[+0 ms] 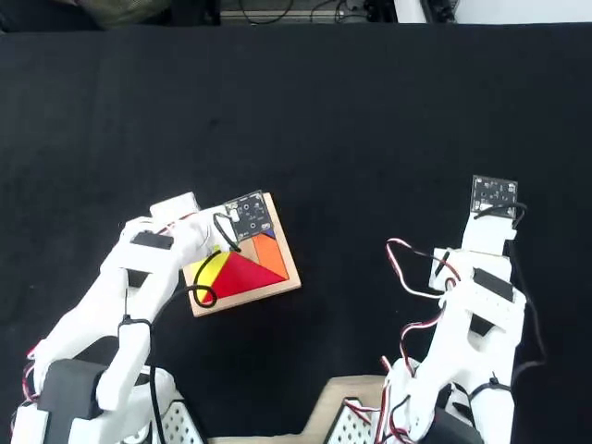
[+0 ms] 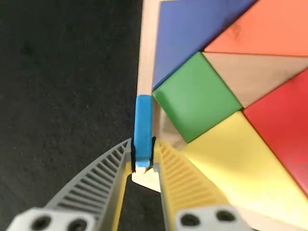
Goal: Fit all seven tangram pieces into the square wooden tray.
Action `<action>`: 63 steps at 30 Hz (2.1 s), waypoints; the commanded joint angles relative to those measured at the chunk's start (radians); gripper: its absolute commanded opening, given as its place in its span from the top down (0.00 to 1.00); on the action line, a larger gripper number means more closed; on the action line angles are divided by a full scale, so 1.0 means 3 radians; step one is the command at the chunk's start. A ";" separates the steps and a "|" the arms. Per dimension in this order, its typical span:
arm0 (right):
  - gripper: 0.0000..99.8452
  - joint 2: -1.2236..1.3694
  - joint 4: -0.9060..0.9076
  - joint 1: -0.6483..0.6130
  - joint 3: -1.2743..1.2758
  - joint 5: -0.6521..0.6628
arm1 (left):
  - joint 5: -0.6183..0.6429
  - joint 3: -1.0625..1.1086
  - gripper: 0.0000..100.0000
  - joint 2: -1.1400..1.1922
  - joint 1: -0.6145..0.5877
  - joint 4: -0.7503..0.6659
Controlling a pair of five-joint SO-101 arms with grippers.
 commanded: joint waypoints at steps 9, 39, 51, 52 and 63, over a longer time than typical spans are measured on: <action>0.99 0.0028 -0.0051 -0.0031 -0.0049 0.0031 | 0.0015 0.0033 0.81 -0.0031 -0.0084 -0.0041; 0.99 0.0028 -0.0092 -0.0031 -0.0018 0.0031 | 0.1637 -0.0064 0.81 -0.0823 -0.0320 0.0665; 0.99 0.0028 -0.0082 -0.0240 0.0003 0.0138 | 0.2158 -0.0161 0.82 -0.0547 -0.1102 0.0962; 0.99 0.0028 -0.0077 -0.0240 0.0003 0.0138 | 0.2261 -0.0212 0.82 -0.0450 -0.1082 0.0936; 0.99 0.0013 -0.0082 -0.0240 0.0038 0.0143 | 0.2690 -0.1496 0.82 0.1043 -0.1015 0.1299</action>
